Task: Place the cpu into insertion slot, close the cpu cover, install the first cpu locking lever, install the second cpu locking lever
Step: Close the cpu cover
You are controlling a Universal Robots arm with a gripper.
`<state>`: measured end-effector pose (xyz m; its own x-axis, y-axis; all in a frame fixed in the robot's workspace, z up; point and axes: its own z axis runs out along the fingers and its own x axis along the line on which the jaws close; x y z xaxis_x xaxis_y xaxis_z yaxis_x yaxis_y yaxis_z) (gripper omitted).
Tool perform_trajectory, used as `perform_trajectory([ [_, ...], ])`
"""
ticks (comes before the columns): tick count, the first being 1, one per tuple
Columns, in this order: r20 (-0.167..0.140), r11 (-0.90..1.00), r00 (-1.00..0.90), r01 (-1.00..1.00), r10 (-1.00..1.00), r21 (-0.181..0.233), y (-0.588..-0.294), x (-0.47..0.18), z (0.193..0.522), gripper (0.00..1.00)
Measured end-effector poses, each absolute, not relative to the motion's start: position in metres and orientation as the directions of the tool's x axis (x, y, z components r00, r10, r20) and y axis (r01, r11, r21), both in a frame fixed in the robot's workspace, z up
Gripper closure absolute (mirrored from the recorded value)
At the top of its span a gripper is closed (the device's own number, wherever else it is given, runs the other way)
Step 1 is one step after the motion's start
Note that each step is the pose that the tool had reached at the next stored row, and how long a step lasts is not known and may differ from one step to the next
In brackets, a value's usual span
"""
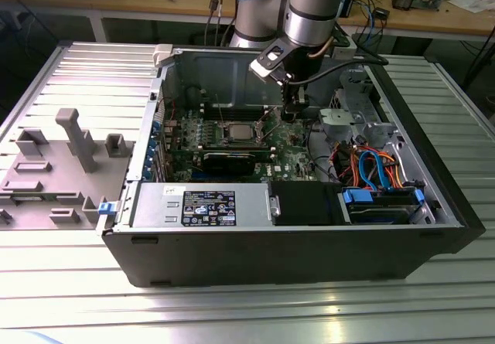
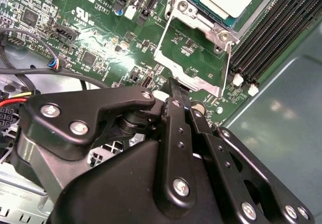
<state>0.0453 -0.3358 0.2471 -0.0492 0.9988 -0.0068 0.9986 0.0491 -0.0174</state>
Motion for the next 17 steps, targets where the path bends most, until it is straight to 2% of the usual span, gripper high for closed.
perform_trajectory([
  [17,-0.007,0.049,-0.049,0.999,0.999,-0.017,-0.3358,0.0434,0.247,0.89],
])
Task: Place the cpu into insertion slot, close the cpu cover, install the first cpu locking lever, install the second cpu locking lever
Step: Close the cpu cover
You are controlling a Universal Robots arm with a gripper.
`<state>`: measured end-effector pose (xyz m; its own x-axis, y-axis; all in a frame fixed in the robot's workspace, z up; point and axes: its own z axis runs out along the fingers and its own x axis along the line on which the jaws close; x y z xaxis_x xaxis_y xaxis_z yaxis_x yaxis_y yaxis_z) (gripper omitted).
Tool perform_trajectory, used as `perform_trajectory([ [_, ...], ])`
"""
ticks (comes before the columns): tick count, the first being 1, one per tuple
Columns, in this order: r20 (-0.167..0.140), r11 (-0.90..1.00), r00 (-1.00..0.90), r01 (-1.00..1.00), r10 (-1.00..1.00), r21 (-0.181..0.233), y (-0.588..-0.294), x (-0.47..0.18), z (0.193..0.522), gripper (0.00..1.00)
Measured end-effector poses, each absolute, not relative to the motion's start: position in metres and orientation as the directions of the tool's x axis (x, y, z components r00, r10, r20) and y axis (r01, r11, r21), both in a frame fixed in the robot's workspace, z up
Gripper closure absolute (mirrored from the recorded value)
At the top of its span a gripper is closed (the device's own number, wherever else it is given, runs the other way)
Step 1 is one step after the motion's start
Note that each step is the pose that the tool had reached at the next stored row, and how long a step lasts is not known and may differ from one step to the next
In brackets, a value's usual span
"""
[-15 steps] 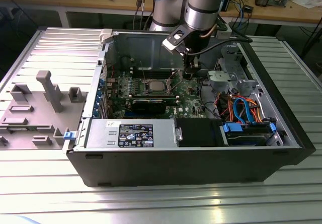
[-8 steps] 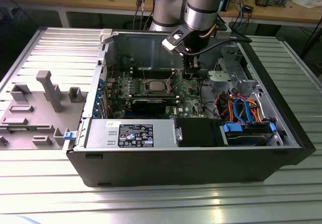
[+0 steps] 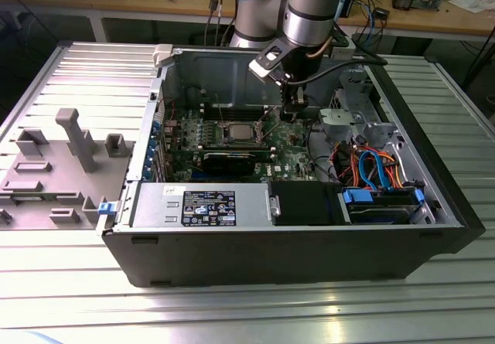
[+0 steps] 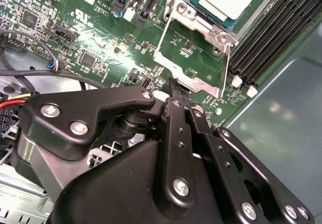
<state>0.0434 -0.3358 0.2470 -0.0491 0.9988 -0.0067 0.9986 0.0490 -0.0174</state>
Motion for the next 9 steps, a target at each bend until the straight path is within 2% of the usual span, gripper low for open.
perform_trajectory([
  [9,-0.007,0.049,-0.05,0.999,0.999,-0.017,-0.3358,0.0384,0.2471,0.89],
])
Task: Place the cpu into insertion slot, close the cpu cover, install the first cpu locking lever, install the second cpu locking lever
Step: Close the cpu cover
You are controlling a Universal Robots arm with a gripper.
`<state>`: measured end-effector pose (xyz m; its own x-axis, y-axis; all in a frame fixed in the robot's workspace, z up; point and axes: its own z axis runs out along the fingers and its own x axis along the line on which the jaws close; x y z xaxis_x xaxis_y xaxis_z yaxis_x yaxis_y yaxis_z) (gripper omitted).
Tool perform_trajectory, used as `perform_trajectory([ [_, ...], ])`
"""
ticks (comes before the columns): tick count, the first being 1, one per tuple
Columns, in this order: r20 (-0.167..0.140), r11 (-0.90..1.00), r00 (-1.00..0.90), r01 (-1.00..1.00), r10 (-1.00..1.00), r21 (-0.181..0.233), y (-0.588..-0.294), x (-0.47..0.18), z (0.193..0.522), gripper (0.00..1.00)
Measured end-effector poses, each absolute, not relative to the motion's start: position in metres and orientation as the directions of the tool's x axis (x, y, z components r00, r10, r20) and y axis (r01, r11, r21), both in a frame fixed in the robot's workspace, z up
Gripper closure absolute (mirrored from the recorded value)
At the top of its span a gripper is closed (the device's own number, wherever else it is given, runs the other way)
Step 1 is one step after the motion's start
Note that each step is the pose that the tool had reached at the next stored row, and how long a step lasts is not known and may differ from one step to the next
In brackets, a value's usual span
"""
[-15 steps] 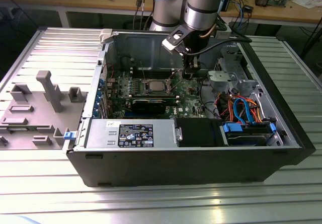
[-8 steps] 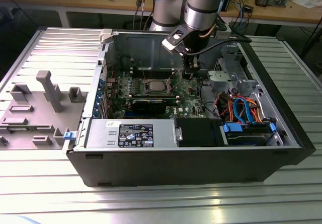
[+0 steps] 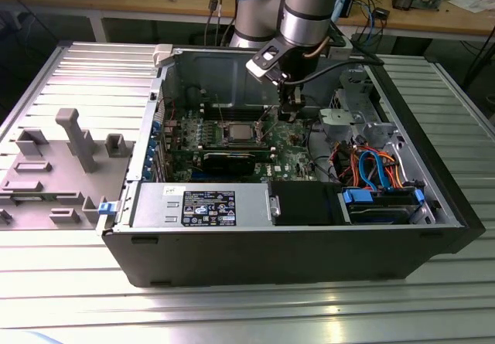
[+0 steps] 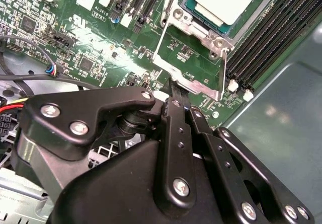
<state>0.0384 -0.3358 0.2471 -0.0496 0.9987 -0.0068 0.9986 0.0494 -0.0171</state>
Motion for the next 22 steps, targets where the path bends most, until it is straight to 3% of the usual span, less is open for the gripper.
perform_trajectory([
  [22,-0.006,0.049,-0.049,0.998,0.999,-0.026,-0.3358,0.033,0.2456,0.89],
])
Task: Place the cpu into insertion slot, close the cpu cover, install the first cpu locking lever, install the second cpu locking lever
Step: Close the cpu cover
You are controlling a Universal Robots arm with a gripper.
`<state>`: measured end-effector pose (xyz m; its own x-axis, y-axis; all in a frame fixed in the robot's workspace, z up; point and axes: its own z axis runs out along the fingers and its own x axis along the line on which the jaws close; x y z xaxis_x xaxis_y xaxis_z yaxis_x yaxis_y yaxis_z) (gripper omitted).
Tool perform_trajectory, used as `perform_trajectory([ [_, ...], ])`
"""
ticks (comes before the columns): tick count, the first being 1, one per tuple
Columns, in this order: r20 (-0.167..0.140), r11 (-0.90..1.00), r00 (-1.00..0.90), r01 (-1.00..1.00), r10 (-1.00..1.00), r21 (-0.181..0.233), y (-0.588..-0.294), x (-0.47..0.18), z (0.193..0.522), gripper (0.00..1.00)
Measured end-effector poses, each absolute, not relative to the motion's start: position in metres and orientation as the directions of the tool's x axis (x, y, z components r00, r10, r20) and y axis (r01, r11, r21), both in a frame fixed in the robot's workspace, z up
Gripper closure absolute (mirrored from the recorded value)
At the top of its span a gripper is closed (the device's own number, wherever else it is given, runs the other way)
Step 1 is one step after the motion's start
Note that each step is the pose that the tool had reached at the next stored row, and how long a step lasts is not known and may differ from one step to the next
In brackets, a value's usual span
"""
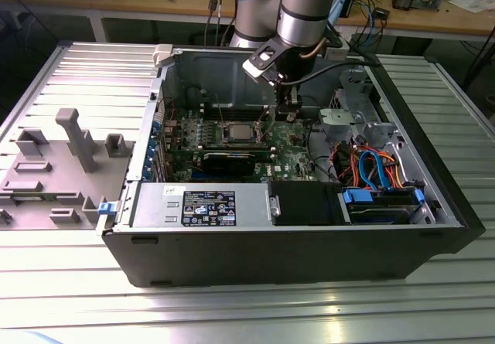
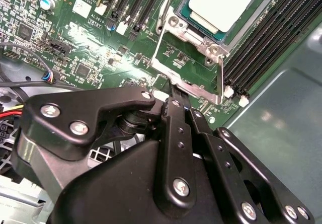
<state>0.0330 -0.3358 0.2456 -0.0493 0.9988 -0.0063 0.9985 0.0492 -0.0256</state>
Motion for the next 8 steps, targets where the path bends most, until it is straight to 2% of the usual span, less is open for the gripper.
perform_trajectory([
  [8,-0.006,0.049,-0.049,0.998,0.999,-0.029,-0.3358,0.0321,0.2448,0.89],
])
